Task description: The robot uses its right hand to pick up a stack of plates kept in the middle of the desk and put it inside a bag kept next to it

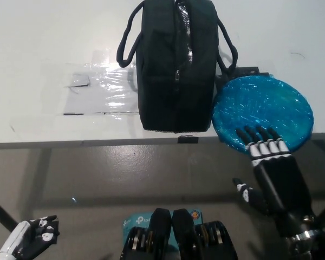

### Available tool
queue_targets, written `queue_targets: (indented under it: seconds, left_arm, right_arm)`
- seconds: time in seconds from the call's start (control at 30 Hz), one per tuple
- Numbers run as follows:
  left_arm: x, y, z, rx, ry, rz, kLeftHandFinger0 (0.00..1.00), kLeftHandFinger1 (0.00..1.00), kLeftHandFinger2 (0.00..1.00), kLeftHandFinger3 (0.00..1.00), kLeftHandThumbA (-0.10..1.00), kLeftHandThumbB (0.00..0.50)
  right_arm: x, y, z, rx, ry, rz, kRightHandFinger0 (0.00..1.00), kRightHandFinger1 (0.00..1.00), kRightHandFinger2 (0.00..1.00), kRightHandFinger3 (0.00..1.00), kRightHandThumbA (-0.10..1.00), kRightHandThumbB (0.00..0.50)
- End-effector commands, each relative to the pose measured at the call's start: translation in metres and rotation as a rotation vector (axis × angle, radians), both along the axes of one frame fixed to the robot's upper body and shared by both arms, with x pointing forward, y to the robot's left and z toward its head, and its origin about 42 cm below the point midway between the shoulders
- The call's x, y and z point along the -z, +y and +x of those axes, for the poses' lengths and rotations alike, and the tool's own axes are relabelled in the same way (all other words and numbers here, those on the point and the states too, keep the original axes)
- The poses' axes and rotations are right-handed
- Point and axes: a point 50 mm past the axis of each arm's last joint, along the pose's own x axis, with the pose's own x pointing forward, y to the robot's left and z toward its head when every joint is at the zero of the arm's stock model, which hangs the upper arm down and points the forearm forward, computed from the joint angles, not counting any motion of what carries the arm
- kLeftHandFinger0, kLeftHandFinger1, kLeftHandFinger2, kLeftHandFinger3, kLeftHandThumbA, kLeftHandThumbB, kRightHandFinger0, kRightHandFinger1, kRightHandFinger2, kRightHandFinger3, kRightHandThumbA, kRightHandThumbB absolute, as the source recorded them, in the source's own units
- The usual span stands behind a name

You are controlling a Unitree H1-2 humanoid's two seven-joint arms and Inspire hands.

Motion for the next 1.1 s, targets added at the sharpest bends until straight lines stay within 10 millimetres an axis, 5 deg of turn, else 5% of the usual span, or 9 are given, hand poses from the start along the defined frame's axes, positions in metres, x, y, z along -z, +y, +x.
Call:
queue_targets:
  seconds: [0.0, 0.33, 0.7, 0.87, 0.9, 0.93, 0.97, 1.0, 1.07]
  left_arm:
    - [-0.019, 0.006, 0.006, 0.063, -0.036, 0.045, 0.77, 0.78, 0.85, 0.80, -0.10, 0.078]
    - [-0.024, 0.005, 0.011, 0.095, -0.041, 0.074, 0.75, 0.76, 0.85, 0.79, -0.10, 0.107]
    - [-0.020, 0.004, 0.009, 0.131, -0.037, 0.128, 0.70, 0.73, 0.82, 0.74, -0.10, 0.110]
    - [-0.020, 0.003, 0.013, 0.136, -0.044, 0.131, 0.70, 0.73, 0.84, 0.76, -0.10, 0.132]
    - [-0.021, 0.003, 0.013, 0.136, -0.031, 0.122, 0.74, 0.73, 0.82, 0.74, -0.10, 0.140]
    - [-0.020, 0.001, 0.012, 0.141, -0.029, 0.120, 0.74, 0.73, 0.82, 0.74, -0.10, 0.140]
    - [-0.020, 0.000, 0.011, 0.147, -0.037, 0.123, 0.73, 0.72, 0.81, 0.73, -0.10, 0.148]
    - [-0.020, 0.000, 0.011, 0.152, -0.036, 0.127, 0.73, 0.72, 0.81, 0.73, -0.10, 0.141]
    - [-0.018, 0.001, 0.012, 0.152, -0.033, 0.126, 0.72, 0.72, 0.80, 0.73, -0.10, 0.137]
  right_arm:
    - [-0.007, -0.003, 0.026, 0.014, -0.123, -0.321, 1.00, 1.00, 1.00, 1.00, 0.75, 0.500]
    - [0.012, -0.032, 0.063, 0.091, -0.090, -0.419, 1.00, 1.00, 1.00, 1.00, 0.73, 0.500]
    - [0.013, -0.047, 0.079, 0.195, -0.084, -0.479, 1.00, 1.00, 1.00, 1.00, 0.70, 0.500]
    - [0.022, -0.049, 0.086, 0.215, -0.137, -0.390, 1.00, 1.00, 1.00, 1.00, 0.37, 0.489]
    - [0.027, -0.056, 0.095, 0.190, -0.187, -0.340, 0.81, 0.67, 0.58, 1.00, 0.23, 0.063]
    - [0.026, -0.060, 0.094, 0.186, -0.185, -0.327, 0.63, 0.50, 0.52, 1.00, 0.20, 0.016]
    - [0.024, -0.062, 0.095, 0.165, -0.190, -0.305, 0.35, 0.17, 0.24, 1.00, -0.06, 0.001]
    - [0.022, -0.064, 0.097, 0.141, -0.201, -0.298, 0.28, 0.07, 0.11, 1.00, -0.10, 0.000]
    - [0.017, -0.067, 0.100, 0.094, -0.288, -0.286, 0.07, 0.00, 0.01, 0.54, -0.10, 0.031]
